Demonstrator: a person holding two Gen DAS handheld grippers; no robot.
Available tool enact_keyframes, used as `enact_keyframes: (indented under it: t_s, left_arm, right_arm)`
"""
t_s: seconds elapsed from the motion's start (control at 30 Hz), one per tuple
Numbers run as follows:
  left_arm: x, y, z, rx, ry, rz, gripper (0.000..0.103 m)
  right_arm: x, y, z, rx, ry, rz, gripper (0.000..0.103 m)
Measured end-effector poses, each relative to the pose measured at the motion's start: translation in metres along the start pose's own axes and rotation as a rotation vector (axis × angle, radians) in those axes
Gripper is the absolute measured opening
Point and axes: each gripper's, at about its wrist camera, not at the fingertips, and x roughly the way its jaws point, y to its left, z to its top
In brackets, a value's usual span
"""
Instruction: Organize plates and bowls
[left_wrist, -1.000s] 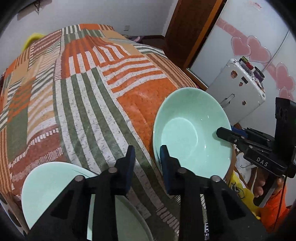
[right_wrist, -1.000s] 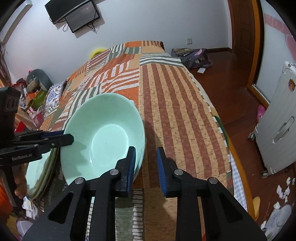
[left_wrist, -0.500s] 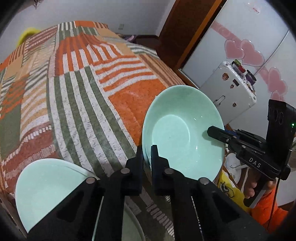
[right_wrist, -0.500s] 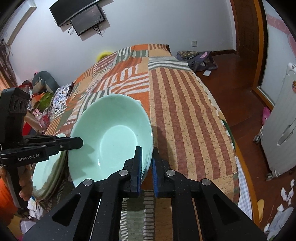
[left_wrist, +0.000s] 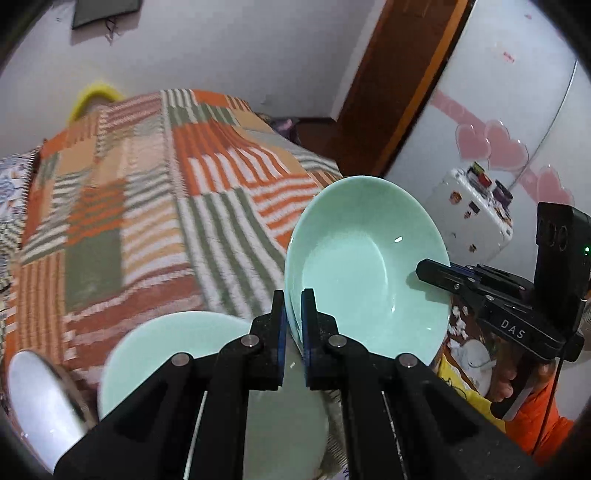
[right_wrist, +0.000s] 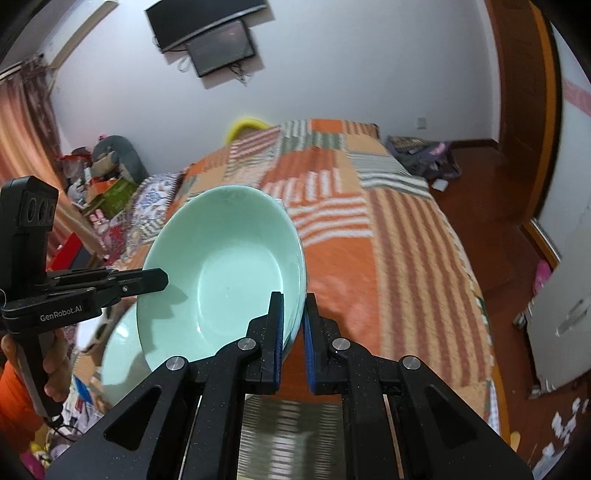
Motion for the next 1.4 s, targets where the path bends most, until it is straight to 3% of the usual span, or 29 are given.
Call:
enact_keyframes:
  t_s: [0.43, 0.7, 1.0, 1.4]
  left_arm:
    - [-0.111, 0.081, -0.038, -0.097, -0.137, 0.192, 0.006]
    - [-0.161, 0.134, -0.066, -0.163, -0.163, 0.315, 0.006]
    - [-0.175, 0.182, -0.104, -0.264, -0.147, 0.36, 0.006]
    - [-0.143, 0.238, -0.143, -0.383, -0.077, 0.334, 0.006]
  right_arm:
    - [0.027, 0.117, 0.02, -0.176, -0.028, 0.141, 0.01]
    - [0.064, 0.183, 0.018, -0.238, 0.029, 0.254, 0.01]
    - [0.1, 0.226, 0.001, -0.28, 0.12, 0.309, 0.01]
    - [0.133, 0.261, -0.022, -0.343, 0.206, 0.254, 0.01]
